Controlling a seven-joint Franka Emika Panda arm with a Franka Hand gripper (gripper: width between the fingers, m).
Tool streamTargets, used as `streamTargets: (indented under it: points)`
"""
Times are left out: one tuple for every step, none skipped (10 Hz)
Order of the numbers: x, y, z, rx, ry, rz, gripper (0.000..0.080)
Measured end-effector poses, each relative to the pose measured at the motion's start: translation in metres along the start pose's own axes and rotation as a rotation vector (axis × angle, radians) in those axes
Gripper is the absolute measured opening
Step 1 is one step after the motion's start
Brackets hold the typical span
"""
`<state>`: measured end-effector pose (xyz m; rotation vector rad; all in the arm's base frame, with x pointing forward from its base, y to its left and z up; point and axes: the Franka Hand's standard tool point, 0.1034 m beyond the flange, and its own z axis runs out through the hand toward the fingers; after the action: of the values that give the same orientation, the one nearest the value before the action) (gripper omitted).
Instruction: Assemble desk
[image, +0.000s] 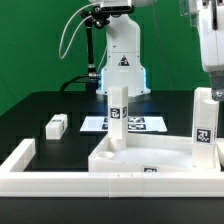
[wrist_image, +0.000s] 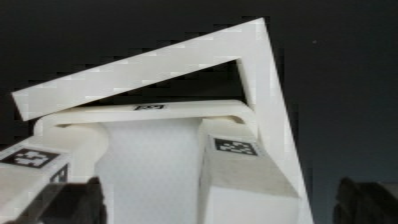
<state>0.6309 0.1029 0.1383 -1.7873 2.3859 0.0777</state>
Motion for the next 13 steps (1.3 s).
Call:
streamTargets:
  points:
    - [0.000,0.000,0.000,0.000,0.000,-0.002,0.0649]
    - [0.002,0.000,-0.002,0.001,-0.002,-0.020,0.0649]
    - [0.015,0.004,-0.012,0.009,-0.017,-0.094,0.0649]
    - [0.033,0.011,-0.025,0.017,-0.030,-0.159,0.0649]
    - [0.056,0.016,-0.037,0.020,-0.038,-0.259,0.0649]
    - [0.077,0.019,-0.042,0.027,-0.042,-0.290,0.0649]
    - [0.087,0.021,-0.043,0.031,-0.038,-0.343,0.0649]
    - [0.081,0.021,-0.043,0.033,-0.034,-0.373,0.0649]
    - [0.079,0.022,-0.042,0.033,-0.032,-0.497,0.0649]
    - [0.081,0.022,-0.042,0.034,-0.030,-0.562,0.0649]
    - [0.081,0.022,-0.042,0.034,-0.029,-0.612,0.0649]
    - [0.083,0.022,-0.041,0.035,-0.026,-0.720,0.0649]
    - [0.101,0.025,-0.039,0.034,-0.026,-0.849,0.0649]
